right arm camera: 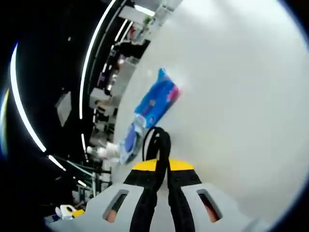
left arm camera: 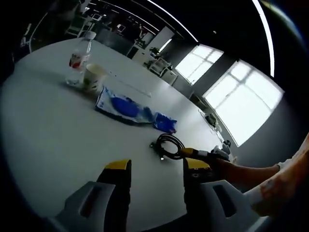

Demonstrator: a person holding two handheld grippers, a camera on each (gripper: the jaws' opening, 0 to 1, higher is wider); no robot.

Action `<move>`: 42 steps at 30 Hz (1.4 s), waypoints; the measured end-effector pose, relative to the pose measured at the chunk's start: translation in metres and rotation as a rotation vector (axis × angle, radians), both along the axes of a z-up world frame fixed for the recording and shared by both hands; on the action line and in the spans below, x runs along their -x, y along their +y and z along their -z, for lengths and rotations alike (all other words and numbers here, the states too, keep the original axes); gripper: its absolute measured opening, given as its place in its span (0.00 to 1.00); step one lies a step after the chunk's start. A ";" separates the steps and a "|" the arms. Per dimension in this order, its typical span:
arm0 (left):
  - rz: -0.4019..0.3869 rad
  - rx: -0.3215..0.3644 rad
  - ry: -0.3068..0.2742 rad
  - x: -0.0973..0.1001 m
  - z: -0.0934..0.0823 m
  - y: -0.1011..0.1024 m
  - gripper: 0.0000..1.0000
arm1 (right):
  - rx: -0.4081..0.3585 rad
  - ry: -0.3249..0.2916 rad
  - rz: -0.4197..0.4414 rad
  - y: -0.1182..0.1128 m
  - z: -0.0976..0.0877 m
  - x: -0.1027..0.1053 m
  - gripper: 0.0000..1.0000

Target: Arrange the tabletop items into an orderly group along one side of the table until the central work area is clear of visible clutter.

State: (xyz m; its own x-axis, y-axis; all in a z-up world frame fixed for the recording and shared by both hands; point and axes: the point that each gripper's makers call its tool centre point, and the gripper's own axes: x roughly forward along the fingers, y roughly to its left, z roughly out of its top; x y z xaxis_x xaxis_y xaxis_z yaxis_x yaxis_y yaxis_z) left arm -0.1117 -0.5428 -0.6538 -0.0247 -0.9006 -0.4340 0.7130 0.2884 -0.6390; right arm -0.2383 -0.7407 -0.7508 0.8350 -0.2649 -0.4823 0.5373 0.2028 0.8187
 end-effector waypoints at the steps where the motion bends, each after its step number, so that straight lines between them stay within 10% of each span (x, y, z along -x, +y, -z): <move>1: -0.003 -0.001 0.002 0.000 0.001 0.001 0.42 | 0.007 0.008 -0.004 0.000 0.001 0.001 0.05; 22: 0.000 -0.054 -0.047 -0.019 0.010 0.007 0.47 | 0.282 0.195 -0.238 0.004 -0.004 0.013 0.32; 42: 0.050 -0.175 -0.222 -0.084 0.017 0.034 0.82 | 0.401 0.184 -0.372 0.020 -0.048 0.031 0.67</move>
